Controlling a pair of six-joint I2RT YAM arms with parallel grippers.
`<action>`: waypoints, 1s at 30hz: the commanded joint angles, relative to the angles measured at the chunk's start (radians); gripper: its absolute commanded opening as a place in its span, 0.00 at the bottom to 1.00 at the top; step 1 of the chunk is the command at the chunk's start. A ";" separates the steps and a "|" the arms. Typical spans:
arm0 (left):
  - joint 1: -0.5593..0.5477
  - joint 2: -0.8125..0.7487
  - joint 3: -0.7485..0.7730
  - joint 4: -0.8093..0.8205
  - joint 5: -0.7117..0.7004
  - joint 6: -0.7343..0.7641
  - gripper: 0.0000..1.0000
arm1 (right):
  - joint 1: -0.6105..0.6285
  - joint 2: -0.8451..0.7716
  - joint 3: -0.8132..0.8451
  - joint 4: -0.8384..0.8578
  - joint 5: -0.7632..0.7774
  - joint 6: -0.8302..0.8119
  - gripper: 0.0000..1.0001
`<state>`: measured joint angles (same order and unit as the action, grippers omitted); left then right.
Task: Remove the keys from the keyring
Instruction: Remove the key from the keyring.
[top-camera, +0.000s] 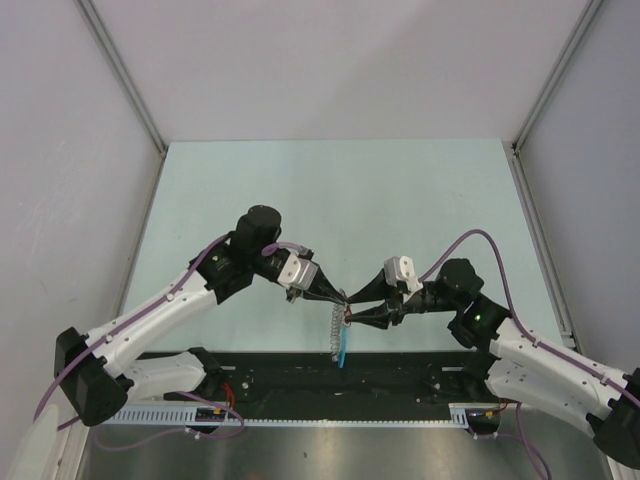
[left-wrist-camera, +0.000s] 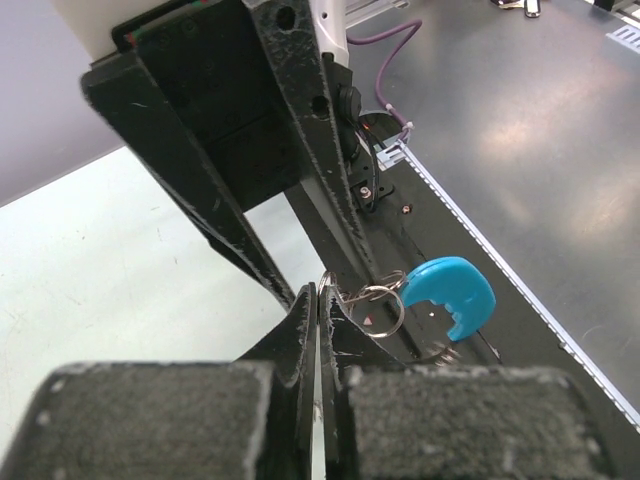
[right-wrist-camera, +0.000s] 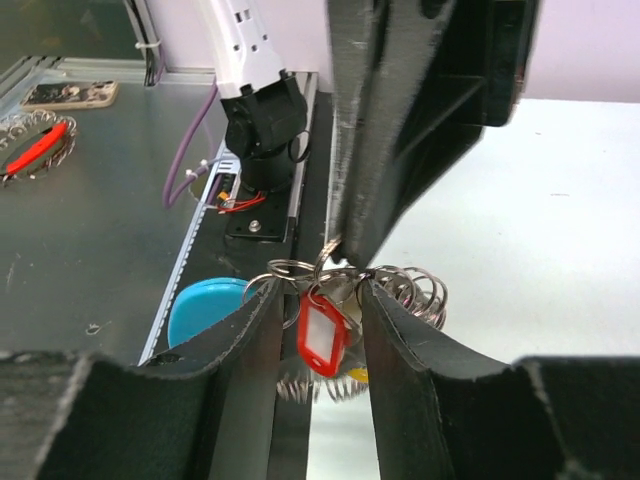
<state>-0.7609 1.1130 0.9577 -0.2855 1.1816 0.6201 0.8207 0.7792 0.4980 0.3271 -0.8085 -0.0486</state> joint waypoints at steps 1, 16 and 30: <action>0.002 -0.007 0.050 -0.037 0.110 0.030 0.00 | 0.055 -0.003 0.042 0.000 0.035 -0.049 0.41; 0.002 -0.041 0.019 0.020 0.049 -0.025 0.00 | 0.080 -0.031 0.042 -0.072 0.262 -0.022 0.00; 0.002 -0.079 -0.004 -0.003 -0.160 -0.028 0.00 | 0.061 -0.093 0.043 -0.140 0.351 -0.013 0.00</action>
<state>-0.7589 1.0733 0.9565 -0.3058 1.0622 0.6006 0.8940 0.7048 0.5037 0.2146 -0.5114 -0.0620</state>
